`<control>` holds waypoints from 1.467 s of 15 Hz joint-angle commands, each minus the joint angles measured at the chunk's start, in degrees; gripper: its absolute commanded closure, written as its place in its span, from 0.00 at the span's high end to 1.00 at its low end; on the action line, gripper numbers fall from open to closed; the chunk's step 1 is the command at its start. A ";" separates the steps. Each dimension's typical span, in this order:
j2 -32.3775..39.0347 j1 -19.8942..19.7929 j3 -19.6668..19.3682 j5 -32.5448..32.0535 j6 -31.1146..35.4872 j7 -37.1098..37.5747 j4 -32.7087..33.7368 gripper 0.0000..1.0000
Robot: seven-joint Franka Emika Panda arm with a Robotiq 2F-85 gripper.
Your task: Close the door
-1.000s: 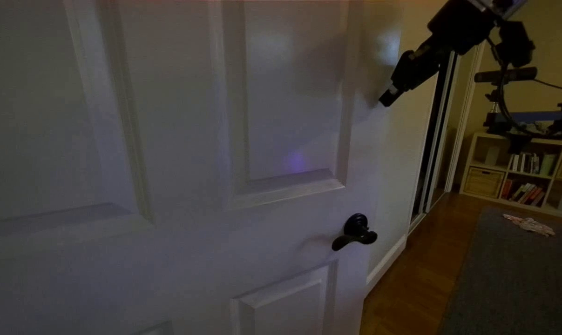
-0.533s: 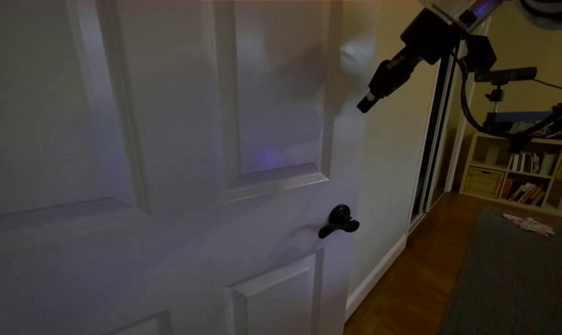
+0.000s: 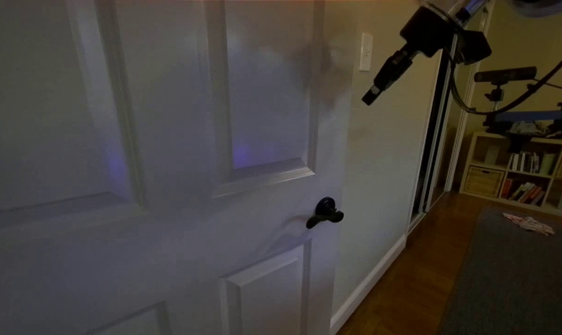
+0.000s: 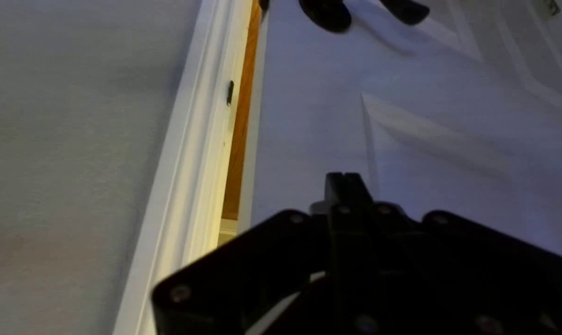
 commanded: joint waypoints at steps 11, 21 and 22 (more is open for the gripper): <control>-3.22 -7.84 -1.75 -10.38 -11.84 1.44 -4.54 0.03; 0.61 -4.11 0.39 -7.98 -7.25 -0.56 1.52 0.03; 1.62 -3.50 0.35 -7.18 -6.98 -2.38 2.65 0.03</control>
